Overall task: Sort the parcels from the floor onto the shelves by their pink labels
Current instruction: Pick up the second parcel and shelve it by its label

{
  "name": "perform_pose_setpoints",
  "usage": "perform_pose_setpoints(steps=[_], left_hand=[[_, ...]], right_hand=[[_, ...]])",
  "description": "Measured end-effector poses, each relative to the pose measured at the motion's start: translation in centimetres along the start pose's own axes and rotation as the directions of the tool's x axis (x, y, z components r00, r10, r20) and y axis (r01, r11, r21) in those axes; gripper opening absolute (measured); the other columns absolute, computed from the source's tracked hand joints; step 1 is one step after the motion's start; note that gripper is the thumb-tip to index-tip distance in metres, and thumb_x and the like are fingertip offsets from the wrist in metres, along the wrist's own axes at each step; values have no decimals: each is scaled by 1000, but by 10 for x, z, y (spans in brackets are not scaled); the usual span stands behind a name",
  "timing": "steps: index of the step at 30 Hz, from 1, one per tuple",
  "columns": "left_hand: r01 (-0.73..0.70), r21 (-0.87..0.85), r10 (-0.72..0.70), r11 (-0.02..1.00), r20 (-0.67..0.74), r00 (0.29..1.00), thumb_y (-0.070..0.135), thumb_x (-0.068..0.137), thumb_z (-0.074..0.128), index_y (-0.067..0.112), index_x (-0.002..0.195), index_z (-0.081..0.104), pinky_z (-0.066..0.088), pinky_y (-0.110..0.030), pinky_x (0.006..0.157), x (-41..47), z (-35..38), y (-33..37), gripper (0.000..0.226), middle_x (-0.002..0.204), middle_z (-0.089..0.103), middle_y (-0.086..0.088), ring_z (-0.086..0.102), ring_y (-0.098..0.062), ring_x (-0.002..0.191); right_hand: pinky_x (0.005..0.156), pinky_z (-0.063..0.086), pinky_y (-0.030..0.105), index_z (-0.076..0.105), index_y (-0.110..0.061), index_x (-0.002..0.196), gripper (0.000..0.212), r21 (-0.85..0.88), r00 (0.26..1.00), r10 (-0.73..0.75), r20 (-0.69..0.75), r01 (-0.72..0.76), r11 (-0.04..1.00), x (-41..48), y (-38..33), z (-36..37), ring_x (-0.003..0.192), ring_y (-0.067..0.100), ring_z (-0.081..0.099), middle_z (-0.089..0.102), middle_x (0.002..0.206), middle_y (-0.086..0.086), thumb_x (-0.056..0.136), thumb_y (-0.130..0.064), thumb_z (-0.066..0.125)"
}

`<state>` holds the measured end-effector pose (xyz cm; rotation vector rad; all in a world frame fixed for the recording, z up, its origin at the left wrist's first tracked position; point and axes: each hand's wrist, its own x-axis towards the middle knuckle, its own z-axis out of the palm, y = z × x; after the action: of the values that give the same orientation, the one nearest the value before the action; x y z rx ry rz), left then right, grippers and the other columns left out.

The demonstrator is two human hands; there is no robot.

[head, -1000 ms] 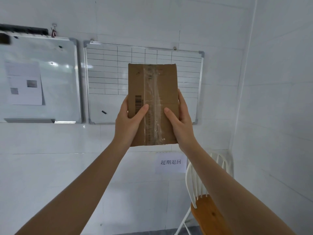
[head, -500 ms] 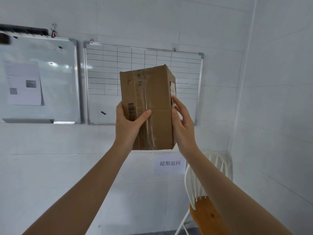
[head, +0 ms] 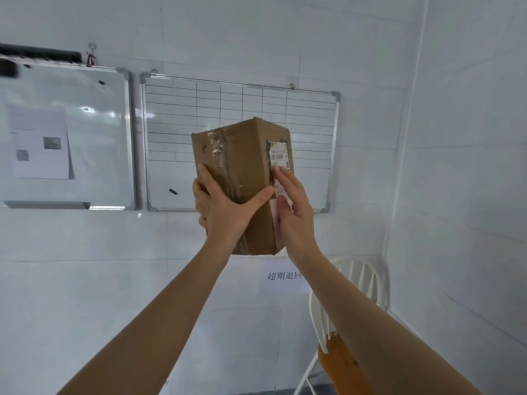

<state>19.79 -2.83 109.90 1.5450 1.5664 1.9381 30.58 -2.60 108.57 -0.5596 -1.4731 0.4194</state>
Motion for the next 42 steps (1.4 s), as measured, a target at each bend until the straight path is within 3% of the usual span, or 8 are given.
perform_pose_setpoints(steps=[4, 8, 12, 16, 21, 27, 35, 42], left_hand=[[0, -67, 2, 998, 33, 999, 69, 46, 70, 32, 145, 5, 30, -56, 106, 4, -2, -6, 125, 148, 18, -6, 26, -30, 134], [77, -310, -20, 948, 183, 983, 57, 55, 68, 35, 138, 26, 47, -36, 89, 9, -14, -12, 96, 135, 42, -5, 50, -19, 111], [184, -511, 15, 840, 359, 933, 40, 80, 59, 33, 140, 31, 52, -14, 57, 14, -26, -23, 66, 120, 60, 2, 65, -3, 85], [153, -562, 119, 813, 417, 901, 47, 74, 54, 35, 140, 32, 52, -33, 83, 14, -29, -27, 71, 129, 59, 1, 63, -16, 107], [177, -600, 133, 781, 436, 890, 59, 67, 57, 31, 142, 27, 56, -33, 70, 15, -30, -23, 85, 130, 57, -6, 64, -26, 105], [173, -586, 119, 792, 425, 897, 49, 76, 59, 28, 142, 26, 54, -24, 58, 23, -36, -32, 76, 112, 64, 3, 71, -14, 82], [204, -628, 74, 751, 387, 919, 40, 79, 59, 24, 139, 32, 56, -25, 60, 33, -66, -46, 67, 108, 66, 0, 70, -13, 82], [129, -591, 86, 796, 321, 943, 38, 75, 53, 20, 138, 33, 57, -24, 68, 40, -110, -57, 68, 115, 63, -1, 69, -10, 87]], right_hand=[[109, 36, 34, 50, -27, 129, 49, -96, 999, -9, 36, 12, 995, 1, 3, -6, 123, 3, 41, 47, 135, -4, 90, 2, 44], [100, 44, 40, 38, -40, 130, 56, -153, 998, 36, -51, -43, 987, 4, 6, -16, 118, 0, 45, 42, 119, -36, 78, -33, 59], [86, 56, 38, 37, -33, 135, 62, -3, 968, 246, 53, -246, 969, 13, 1, -33, 113, 13, 59, 48, 139, -6, 81, -40, 66], [71, 57, 30, 42, -24, 132, 44, 260, 925, 304, 229, -359, 896, 14, -9, -32, 93, 17, 70, 65, 119, 3, 91, -20, 56], [79, 57, 38, 35, -27, 140, 53, 371, 926, 298, 232, -368, 853, 8, -5, -23, 104, 26, 67, 61, 128, 6, 91, -21, 55], [79, 57, 35, 37, -28, 139, 52, 361, 936, 262, 235, -335, 870, 7, -3, -12, 106, 23, 66, 62, 127, 4, 91, -19, 55], [89, 53, 34, 39, -26, 138, 47, 393, 939, 234, 254, -321, 861, 9, 6, 25, 111, 19, 62, 62, 126, 3, 92, -32, 46], [77, 55, 31, 36, -21, 139, 56, 511, 925, 183, 334, -341, 789, 12, 8, 72, 106, 23, 65, 59, 128, 9, 86, -24, 53]])
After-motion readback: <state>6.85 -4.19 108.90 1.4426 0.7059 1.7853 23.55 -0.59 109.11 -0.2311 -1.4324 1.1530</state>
